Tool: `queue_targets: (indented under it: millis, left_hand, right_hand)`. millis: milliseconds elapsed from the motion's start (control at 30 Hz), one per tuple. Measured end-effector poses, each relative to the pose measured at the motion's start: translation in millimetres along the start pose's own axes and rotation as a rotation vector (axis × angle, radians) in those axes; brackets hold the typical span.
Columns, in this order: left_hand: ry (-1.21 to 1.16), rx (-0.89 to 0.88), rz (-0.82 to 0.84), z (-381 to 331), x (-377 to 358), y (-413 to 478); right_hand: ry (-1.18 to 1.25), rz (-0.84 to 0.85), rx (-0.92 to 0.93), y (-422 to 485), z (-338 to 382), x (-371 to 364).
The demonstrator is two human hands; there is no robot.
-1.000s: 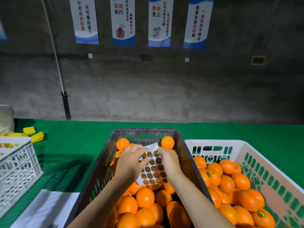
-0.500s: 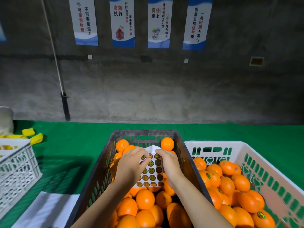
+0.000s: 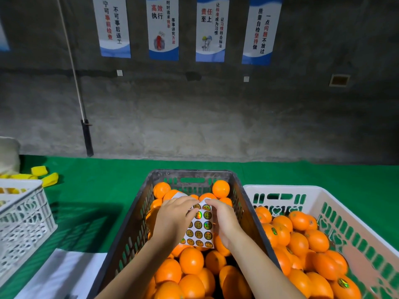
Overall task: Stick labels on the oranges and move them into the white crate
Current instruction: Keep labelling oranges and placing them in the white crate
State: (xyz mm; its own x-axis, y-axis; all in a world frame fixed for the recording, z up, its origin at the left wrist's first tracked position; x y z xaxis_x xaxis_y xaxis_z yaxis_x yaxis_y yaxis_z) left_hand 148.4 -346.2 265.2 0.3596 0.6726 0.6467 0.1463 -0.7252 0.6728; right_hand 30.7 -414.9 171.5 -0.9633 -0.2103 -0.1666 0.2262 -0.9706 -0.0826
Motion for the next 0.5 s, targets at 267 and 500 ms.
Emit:
queue_targets:
  millis: [267,500]
  left_hand:
    - [0.020,-0.043,-0.023,-2,-1,-1]
    - [0.007,0.009,-0.017,6,1,1]
  right_hand:
    - [0.072,-0.004,-0.090,-2,-13,-2]
    - [-0.033,-0.016,0.003,2,-5,-3]
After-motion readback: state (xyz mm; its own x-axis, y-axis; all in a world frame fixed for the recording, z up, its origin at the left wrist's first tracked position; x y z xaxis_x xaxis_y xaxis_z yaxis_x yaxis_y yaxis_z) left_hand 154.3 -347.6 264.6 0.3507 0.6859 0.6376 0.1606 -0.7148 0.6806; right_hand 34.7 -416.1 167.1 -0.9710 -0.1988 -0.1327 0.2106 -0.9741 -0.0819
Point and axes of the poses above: each hand's wrist, its own y-axis towards the middle knuckle, its own x-axis out of the back of the hand, z = x × y, the point moved 10 cm from there along y, towards the middle knuckle, and after that the axes turned 13 degrees about x, right-handed, at the moved point
